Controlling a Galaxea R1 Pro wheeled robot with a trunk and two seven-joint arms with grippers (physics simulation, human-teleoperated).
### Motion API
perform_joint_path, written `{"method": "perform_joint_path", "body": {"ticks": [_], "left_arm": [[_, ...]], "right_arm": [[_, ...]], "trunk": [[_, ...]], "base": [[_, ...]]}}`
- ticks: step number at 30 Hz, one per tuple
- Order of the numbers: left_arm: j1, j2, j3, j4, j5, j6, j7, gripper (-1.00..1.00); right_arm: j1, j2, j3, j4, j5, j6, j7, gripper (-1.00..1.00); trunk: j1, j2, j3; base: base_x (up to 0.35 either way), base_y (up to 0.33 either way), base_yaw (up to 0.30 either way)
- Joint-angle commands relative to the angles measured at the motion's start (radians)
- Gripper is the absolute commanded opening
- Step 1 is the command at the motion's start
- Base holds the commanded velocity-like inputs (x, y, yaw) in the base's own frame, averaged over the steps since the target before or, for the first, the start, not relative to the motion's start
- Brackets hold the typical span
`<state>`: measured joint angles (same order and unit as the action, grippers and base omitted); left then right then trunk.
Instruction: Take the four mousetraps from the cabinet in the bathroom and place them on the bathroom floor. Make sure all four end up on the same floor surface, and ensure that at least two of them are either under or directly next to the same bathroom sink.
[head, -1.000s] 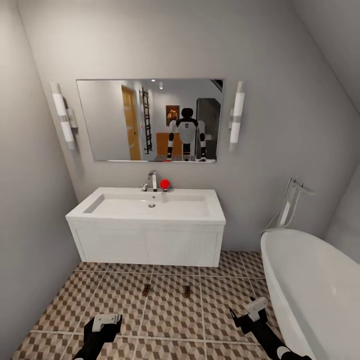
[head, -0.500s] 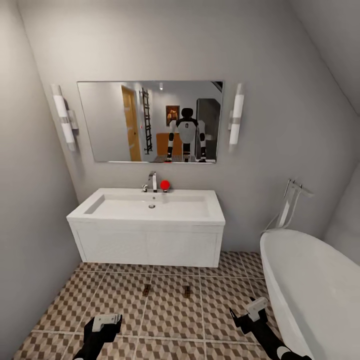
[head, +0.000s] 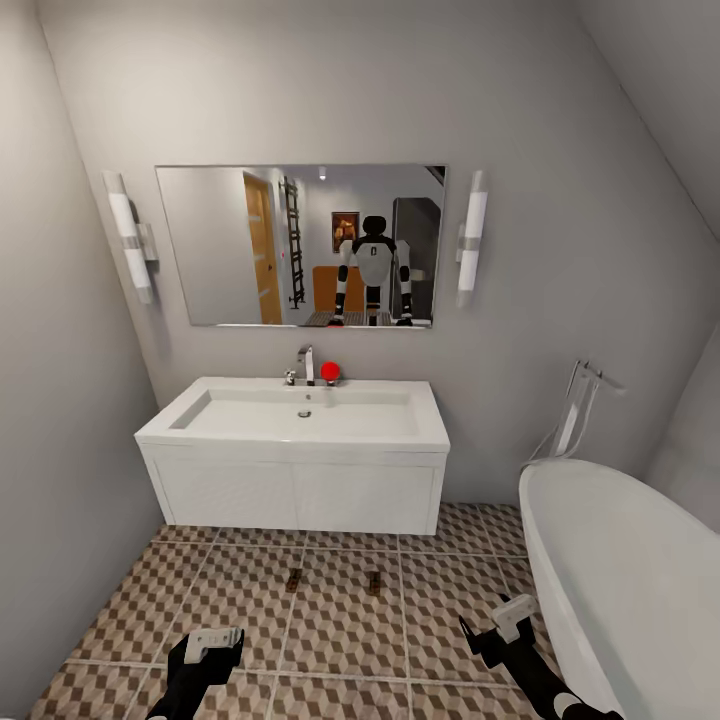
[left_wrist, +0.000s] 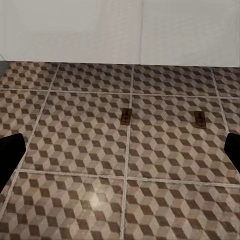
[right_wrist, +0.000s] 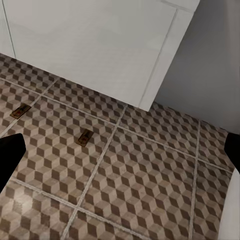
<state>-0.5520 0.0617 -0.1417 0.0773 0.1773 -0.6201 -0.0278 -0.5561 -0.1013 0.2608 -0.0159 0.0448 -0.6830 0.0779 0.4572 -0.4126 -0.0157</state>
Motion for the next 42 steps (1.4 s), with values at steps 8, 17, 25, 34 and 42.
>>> {"method": "perform_joint_path", "body": {"ticks": [8,17,25,34,42], "left_arm": [[-0.002,0.000,-0.009,0.004,0.010,-0.006,-0.003,1.00],[-0.002,0.000,-0.009,0.004,0.010,-0.006,-0.003,1.00],[-0.002,-0.001,-0.009,0.004,0.010,-0.006,-0.003,1.00],[-0.002,0.000,-0.009,0.004,0.010,-0.006,-0.003,1.00],[-0.002,0.000,-0.009,0.004,0.010,-0.006,-0.003,1.00]], "right_arm": [[-0.001,0.000,-0.006,0.001,0.004,-0.003,0.005,1.00],[-0.001,0.000,-0.006,0.001,0.004,-0.003,0.005,1.00],[-0.001,0.000,-0.006,0.001,0.004,-0.003,0.005,1.00],[-0.001,0.000,-0.006,0.001,0.004,-0.003,0.005,1.00],[-0.001,0.000,-0.006,0.001,0.004,-0.003,0.005,1.00]], "trunk": [[-0.007,0.013,0.005],[-0.007,0.013,0.005],[-0.007,0.013,0.005],[-0.007,0.013,0.005],[-0.007,0.013,0.005]], "base": [[0.000,0.000,0.000],[0.000,0.000,0.000],[0.000,0.000,0.000],[0.000,0.000,0.000],[0.000,0.000,0.000]]}}
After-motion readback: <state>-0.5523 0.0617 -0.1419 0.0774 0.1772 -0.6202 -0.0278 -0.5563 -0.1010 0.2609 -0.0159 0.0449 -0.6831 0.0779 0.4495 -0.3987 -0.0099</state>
